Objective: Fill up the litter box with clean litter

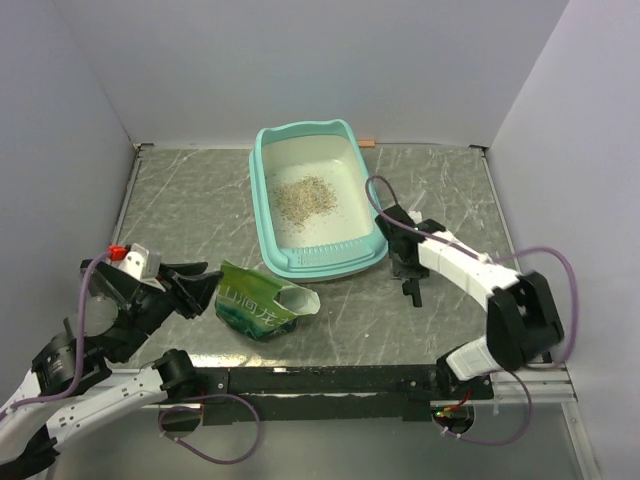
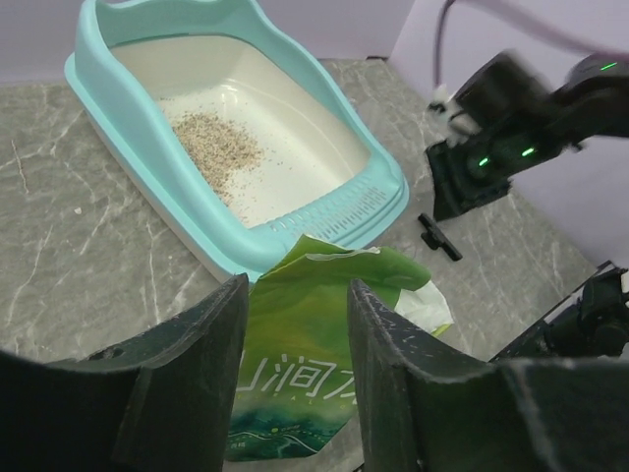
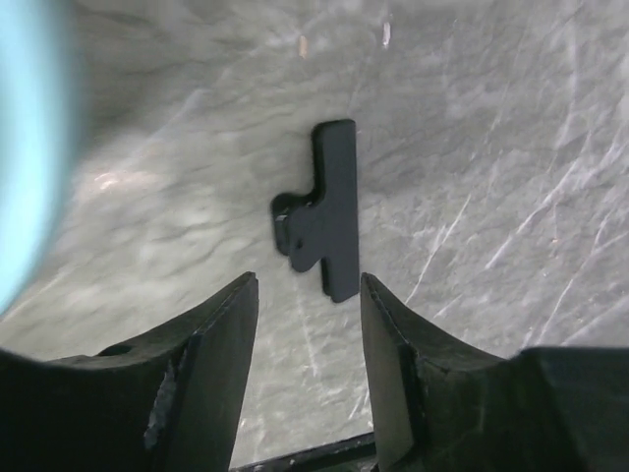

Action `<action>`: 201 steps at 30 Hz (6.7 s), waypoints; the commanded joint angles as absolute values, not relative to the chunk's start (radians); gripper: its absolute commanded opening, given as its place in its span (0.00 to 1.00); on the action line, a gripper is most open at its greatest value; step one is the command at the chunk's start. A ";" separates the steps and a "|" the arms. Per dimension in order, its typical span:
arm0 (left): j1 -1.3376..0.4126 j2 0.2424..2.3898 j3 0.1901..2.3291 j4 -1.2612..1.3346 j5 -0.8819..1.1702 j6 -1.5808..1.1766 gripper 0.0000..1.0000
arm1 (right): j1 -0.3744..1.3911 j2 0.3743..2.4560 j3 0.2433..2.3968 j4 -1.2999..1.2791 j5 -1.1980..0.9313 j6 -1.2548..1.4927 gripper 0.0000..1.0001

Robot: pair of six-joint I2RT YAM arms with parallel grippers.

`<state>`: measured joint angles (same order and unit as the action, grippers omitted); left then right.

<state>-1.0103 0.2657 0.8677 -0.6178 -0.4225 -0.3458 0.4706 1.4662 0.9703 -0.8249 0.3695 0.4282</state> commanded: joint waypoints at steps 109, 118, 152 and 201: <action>-0.966 0.997 1.209 -1.138 -0.135 0.192 0.76 | 0.805 1.052 1.190 -0.888 -0.014 0.215 0.82; -0.962 1.048 1.258 -1.074 -0.216 0.204 0.01 | 0.805 0.945 1.131 -0.887 -0.086 0.224 0.82; -0.963 0.786 0.788 -0.411 -0.038 0.060 0.01 | 0.807 1.071 1.267 -0.779 -0.422 -0.526 0.88; -0.963 0.793 1.077 -0.624 -0.138 0.057 0.01 | 0.764 1.404 1.276 -0.723 -0.623 -0.697 0.66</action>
